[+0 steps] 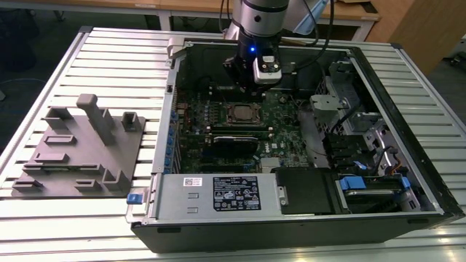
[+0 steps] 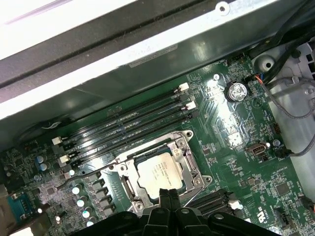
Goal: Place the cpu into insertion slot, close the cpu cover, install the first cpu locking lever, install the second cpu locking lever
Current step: 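Install the first cpu locking lever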
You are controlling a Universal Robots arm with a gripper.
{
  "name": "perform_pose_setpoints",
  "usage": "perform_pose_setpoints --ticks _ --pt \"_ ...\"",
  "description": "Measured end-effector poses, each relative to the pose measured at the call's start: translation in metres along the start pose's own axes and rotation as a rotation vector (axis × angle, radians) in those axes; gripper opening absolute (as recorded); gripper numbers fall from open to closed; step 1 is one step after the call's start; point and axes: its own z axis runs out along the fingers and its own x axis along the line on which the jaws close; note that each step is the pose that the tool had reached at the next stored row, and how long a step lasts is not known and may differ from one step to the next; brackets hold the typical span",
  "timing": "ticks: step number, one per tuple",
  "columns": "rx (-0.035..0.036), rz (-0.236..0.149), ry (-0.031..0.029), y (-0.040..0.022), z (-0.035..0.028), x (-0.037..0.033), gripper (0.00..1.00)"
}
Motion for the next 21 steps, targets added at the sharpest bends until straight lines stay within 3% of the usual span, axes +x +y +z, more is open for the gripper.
perform_pose_setpoints --ticks 3,4,21 --pt "0.0000 -0.020 -0.0004 0.0000 0.0000 0.0000 0.11" --pt "-0.0001 -0.057 -0.0011 0.0000 0.0000 0.0000 0.11" --pt "-0.0007 -0.159 -0.0033 -0.0018 0.0000 -0.0005 0.11"
